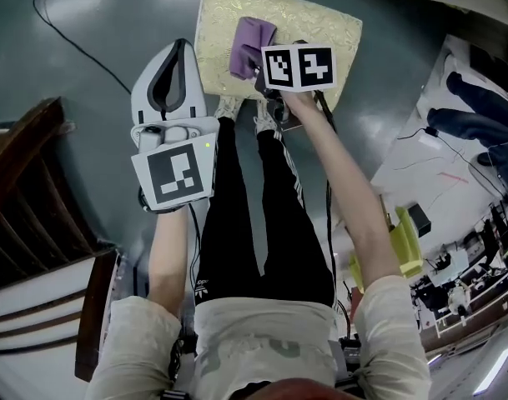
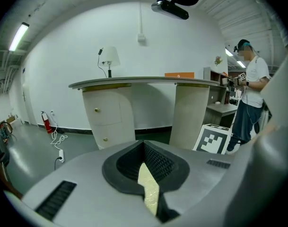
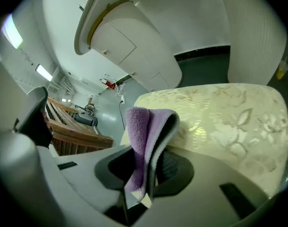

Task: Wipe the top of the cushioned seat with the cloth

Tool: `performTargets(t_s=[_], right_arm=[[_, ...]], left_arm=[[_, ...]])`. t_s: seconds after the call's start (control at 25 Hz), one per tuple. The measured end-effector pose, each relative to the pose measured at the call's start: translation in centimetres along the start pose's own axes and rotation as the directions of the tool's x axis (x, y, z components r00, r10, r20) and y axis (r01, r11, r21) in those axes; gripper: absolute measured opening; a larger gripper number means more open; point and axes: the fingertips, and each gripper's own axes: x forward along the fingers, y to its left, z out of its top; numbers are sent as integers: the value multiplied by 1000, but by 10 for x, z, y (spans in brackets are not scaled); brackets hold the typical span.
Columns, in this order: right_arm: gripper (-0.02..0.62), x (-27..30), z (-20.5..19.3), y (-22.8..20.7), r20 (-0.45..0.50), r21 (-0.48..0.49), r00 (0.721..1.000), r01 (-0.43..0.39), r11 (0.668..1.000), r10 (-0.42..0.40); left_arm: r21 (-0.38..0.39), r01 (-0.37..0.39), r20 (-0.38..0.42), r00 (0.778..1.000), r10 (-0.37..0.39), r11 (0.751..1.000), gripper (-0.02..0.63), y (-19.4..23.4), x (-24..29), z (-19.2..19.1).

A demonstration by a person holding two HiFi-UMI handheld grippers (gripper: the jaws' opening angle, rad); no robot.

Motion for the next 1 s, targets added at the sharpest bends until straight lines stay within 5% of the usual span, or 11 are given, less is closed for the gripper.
performTargets(t_s=[0.44, 1.0], right_arm=[[98, -105, -34, -130, 16, 77, 986, 167, 983, -169], [98, -146, -48, -185, -32, 49, 970, 244, 969, -243]], left_arm=[[75, 102, 24, 994, -104, 992, 7, -70, 17, 25], [103, 128, 12, 991, -130, 986, 8, -98, 14, 21]])
